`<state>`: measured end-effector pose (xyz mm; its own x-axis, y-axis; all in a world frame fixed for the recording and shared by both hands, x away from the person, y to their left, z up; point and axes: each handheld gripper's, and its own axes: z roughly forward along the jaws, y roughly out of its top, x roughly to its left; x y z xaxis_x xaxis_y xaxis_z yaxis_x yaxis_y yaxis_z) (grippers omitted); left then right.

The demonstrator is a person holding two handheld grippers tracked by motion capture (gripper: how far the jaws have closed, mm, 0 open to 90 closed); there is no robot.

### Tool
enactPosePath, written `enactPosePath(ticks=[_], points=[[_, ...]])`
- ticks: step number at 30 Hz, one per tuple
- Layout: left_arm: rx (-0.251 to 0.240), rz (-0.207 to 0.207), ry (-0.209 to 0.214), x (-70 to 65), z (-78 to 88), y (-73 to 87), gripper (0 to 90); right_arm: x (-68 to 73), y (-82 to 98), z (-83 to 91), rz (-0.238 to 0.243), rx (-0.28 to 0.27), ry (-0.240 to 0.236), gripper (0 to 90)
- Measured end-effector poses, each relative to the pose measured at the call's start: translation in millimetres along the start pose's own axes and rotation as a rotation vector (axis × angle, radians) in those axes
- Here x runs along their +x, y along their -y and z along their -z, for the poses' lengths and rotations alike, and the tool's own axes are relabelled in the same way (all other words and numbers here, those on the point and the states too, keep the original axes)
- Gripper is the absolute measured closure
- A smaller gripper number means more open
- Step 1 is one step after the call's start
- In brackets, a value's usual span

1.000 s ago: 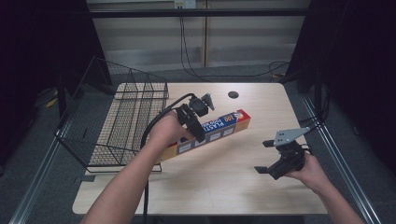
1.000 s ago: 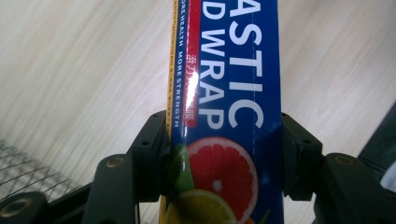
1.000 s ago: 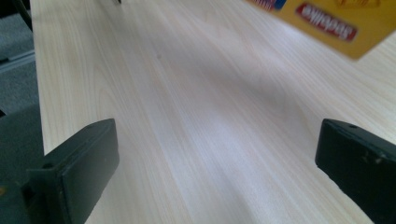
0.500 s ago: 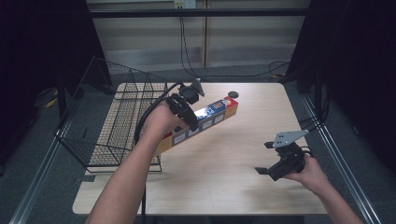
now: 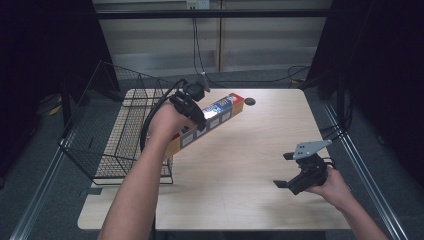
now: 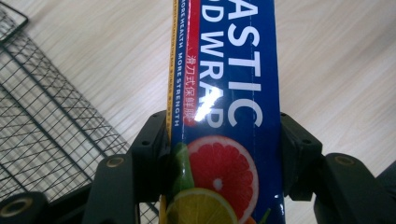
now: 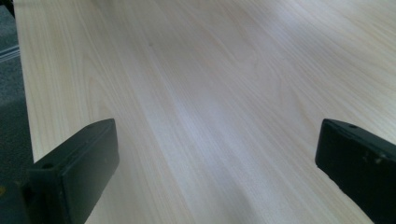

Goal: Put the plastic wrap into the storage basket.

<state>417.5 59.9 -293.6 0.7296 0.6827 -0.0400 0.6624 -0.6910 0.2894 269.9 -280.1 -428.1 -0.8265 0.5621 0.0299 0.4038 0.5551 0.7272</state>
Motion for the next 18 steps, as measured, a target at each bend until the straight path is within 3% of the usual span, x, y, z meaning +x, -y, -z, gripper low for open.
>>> enactPosePath(ticks=[10,18], points=[[-0.024,0.064,-0.025,12.7,13.3,4.9,44.9,0.0,1.8,-3.1,-0.013,0.005,0.004,0.0],[-0.023,0.089,-0.045,19.1,23.7,9.3,44.9,1.1,3.0,-5.0,-0.011,0.02,-0.007,0.0]])
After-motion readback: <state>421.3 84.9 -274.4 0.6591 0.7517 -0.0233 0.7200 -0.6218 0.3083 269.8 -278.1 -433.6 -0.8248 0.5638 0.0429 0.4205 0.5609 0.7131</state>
